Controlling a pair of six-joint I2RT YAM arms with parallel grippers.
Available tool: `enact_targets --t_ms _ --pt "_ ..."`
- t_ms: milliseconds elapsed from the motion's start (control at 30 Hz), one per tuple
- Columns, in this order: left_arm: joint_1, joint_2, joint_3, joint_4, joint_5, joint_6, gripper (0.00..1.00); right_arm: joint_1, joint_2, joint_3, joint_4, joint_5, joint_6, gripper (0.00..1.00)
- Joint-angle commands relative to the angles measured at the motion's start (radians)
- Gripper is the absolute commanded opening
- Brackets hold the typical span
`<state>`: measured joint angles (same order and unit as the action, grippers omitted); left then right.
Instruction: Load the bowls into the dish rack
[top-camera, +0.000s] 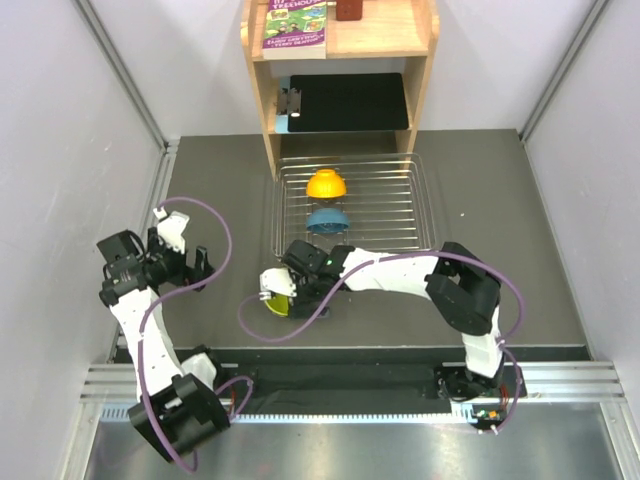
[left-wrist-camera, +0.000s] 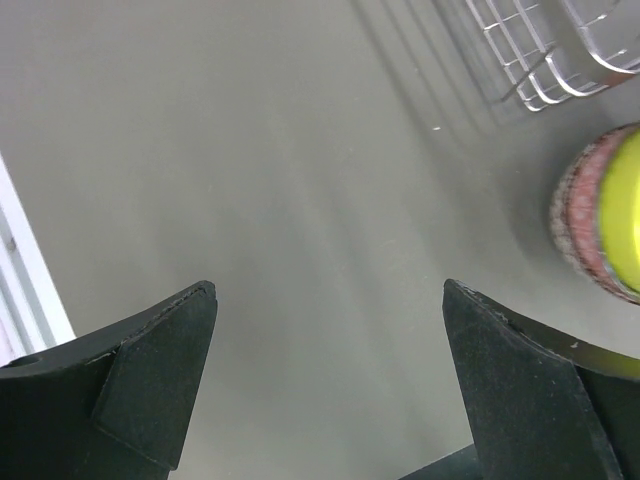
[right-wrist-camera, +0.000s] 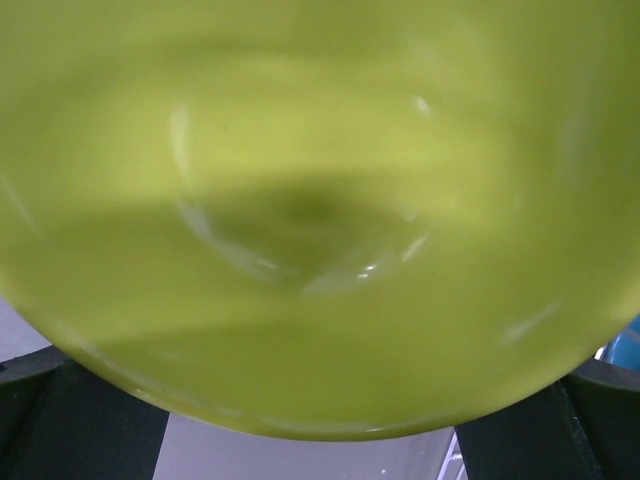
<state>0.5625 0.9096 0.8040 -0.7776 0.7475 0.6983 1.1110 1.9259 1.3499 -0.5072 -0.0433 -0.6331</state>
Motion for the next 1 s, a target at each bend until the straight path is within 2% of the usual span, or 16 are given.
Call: enact_targets --t_ms 0,433,633,967 --pt "0.013 -0.028 0.027 -0.035 0.082 0.053 0.99 0.027 0.036 0.095 0.061 0.014 0.052 1.00" --pt "0.013 -0.092 0.015 -0.084 0.085 0.081 0.99 0.052 0.163 0.290 0.044 0.028 0.199 1.00" --pt "0.023 -0.109 0.020 -0.051 0.082 0.018 0.99 0.055 0.220 0.376 0.052 0.022 0.245 1.00" --pt "0.046 -0.158 0.015 0.123 -0.011 -0.180 0.99 0.058 0.251 0.380 0.133 0.039 0.338 1.00"
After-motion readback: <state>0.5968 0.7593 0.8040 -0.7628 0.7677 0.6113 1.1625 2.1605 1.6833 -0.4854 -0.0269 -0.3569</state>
